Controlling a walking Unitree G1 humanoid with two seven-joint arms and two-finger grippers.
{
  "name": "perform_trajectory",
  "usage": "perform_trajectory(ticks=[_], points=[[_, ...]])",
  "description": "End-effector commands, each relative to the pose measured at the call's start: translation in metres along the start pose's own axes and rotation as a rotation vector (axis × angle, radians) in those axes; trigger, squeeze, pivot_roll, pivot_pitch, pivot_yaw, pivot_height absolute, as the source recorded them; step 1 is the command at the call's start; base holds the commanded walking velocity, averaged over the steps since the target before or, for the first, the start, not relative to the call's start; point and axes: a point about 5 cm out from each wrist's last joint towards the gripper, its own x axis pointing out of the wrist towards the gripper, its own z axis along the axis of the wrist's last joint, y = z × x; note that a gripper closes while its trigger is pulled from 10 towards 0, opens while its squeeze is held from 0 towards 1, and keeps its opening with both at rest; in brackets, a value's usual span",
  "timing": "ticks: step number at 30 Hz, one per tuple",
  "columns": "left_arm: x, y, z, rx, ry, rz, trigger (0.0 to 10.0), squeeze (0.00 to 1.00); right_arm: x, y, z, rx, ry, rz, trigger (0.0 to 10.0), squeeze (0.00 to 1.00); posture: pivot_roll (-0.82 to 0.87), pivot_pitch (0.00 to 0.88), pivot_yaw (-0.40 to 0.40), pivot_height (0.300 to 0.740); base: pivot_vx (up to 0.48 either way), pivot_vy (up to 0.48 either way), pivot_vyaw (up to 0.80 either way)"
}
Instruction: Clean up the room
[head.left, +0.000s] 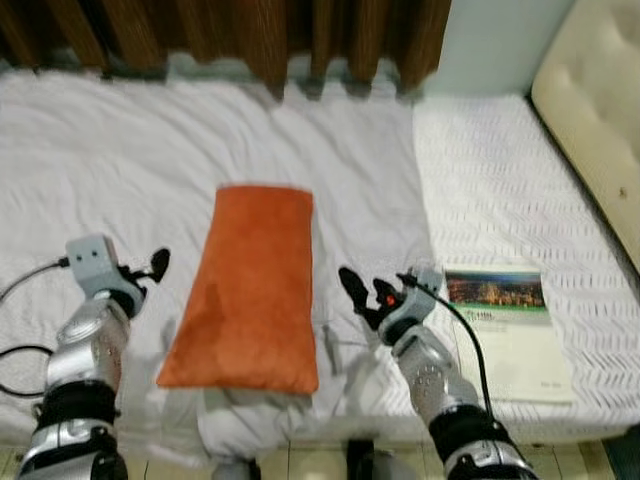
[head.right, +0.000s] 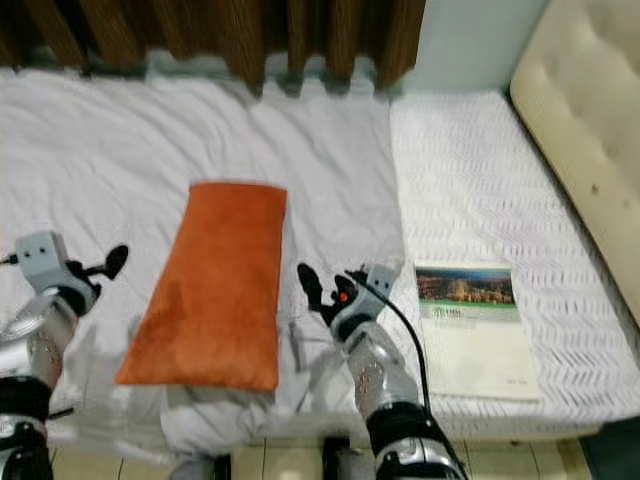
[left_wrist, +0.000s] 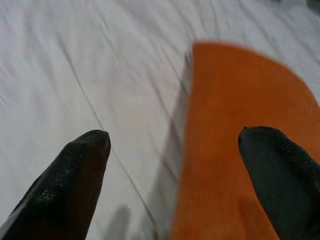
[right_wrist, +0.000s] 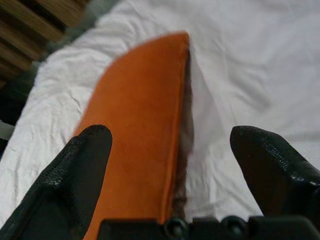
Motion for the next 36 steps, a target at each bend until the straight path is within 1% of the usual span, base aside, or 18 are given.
perform_trajectory(ticks=[1, 4, 6, 7, 8, 10, 12, 13, 15, 20, 21, 22, 25, 26, 27, 28, 32, 36], points=[[0.002, -0.002, -0.002, -0.056, 0.008, -0.011, 10.0, 0.00, 0.001, -0.001, -0.001, 0.043, -0.004, -0.030, 10.0, 0.00, 0.07, 0.574, -0.089, 0.740, 0.000, 0.000, 0.00], [0.007, -0.007, 0.002, -0.094, -0.011, -0.035, 10.0, 0.00, 0.007, 0.005, 0.003, 0.083, -0.031, -0.027, 10.0, 0.00, 0.05, 0.609, -0.095, 0.740, 0.000, 0.000, 0.00], [0.012, -0.010, 0.014, -0.108, -0.055, -0.045, 10.0, 0.00, 0.017, 0.019, 0.009, 0.124, -0.061, 0.012, 10.0, 0.00, 0.03, 0.639, -0.105, 0.740, 0.000, 0.000, 0.00], [0.012, -0.010, 0.014, -0.108, -0.055, -0.045, 10.0, 0.00, 0.017, 0.019, 0.009, 0.124, -0.061, 0.012, 10.0, 0.00, 0.03, 0.639, -0.105, 0.740, 0.000, 0.000, 0.00], [0.013, -0.009, 0.022, -0.110, -0.084, -0.041, 10.0, 0.00, 0.022, 0.030, 0.009, 0.141, -0.064, 0.051, 10.0, 0.00, 0.03, 0.644, -0.107, 0.740, 0.000, 0.000, 0.00], [0.013, -0.007, 0.027, -0.112, -0.104, -0.043, 10.0, 0.00, 0.024, 0.041, 0.007, 0.146, -0.055, 0.102, 10.0, 0.00, 0.03, 0.637, -0.110, 0.740, 0.000, 0.000, 0.00], [0.013, -0.007, 0.028, -0.111, -0.111, -0.047, 10.0, 0.00, 0.025, 0.051, 0.003, 0.146, -0.038, 0.159, 10.0, 0.00, 0.03, 0.626, -0.114, 0.740, 0.000, 0.000, 0.00], [0.013, -0.007, 0.028, -0.111, -0.111, -0.047, 10.0, 0.00, 0.025, 0.051, 0.003, 0.146, -0.038, 0.159, 10.0, 0.00, 0.03, 0.626, -0.114, 0.740, 0.000, 0.000, 0.00], [0.013, -0.009, 0.021, -0.108, -0.091, -0.064, 10.0, 0.00, 0.025, 0.061, -0.007, 0.135, 0.015, 0.208, 10.0, 0.00, 0.03, 0.615, -0.119, 0.740, 0.000, 0.000, 0.00], [0.015, -0.013, 0.012, -0.137, -0.063, -0.078, 10.0, 0.00, 0.022, 0.063, -0.017, 0.178, 0.063, 0.243, 10.0, 0.00, 0.02, 0.606, -0.122, 0.740, 0.000, 0.000, 0.00], [0.016, -0.016, 0.007, -0.152, -0.049, -0.087, 10.0, 0.00, 0.021, 0.063, -0.018, 0.230, 0.071, 0.256, 10.0, 0.00, 0.02, 0.604, -0.125, 0.740, 0.000, 0.000, 0.00], [0.016, -0.018, 0.005, -0.158, -0.043, -0.091, 10.0, 0.00, 0.021, 0.063, -0.017, 0.247, 0.070, 0.259, 10.0, 0.00, 0.01, 0.602, -0.125, 0.740, 0.000, 0.000, 0.00], [0.018, -0.022, 0.004, -0.169, -0.040, -0.106, 10.0, 0.00, 0.021, 0.063, -0.016, 0.248, 0.072, 0.266, 10.0, 0.00, 0.01, 0.603, -0.126, 0.740, 0.000, 0.000, 0.00], [0.019, -0.025, 0.005, -0.163, -0.042, -0.114, 10.0, 0.00, 0.021, 0.062, -0.015, 0.233, 0.071, 0.259, 10.0, 0.61, 0.01, 0.603, -0.126, 0.740, 0.000, 0.000, 0.00], [0.019, -0.025, 0.005, -0.163, -0.042, -0.114, 10.0, 0.00, 0.021, 0.062, -0.015, 0.233, 0.071, 0.259, 10.0, 0.61, 0.01, 0.603, -0.126, 0.740, 0.000, 0.000, 0.00], [0.020, -0.026, 0.007, -0.156, -0.048, -0.118, 10.0, 0.00, 0.021, 0.060, -0.014, 0.213, 0.062, 0.245, 10.0, 1.00, 0.01, 0.602, -0.125, 0.740, 0.000, 0.000, 0.00], [0.020, -0.026, 0.010, -0.149, -0.052, -0.113, 10.0, 0.00, 0.021, 0.053, -0.012, 0.206, 0.059, 0.222, 10.0, 1.00, 0.01, 0.603, -0.122, 0.740, 0.000, 0.000, 0.00], [0.020, -0.025, 0.008, -0.142, -0.044, -0.110, 10.0, 0.00, 0.019, 0.052, -0.015, 0.136, 0.095, 0.239, 10.0, 1.00, 0.01, 0.605, -0.122, 0.740, 0.000, 0.000, 0.00]])
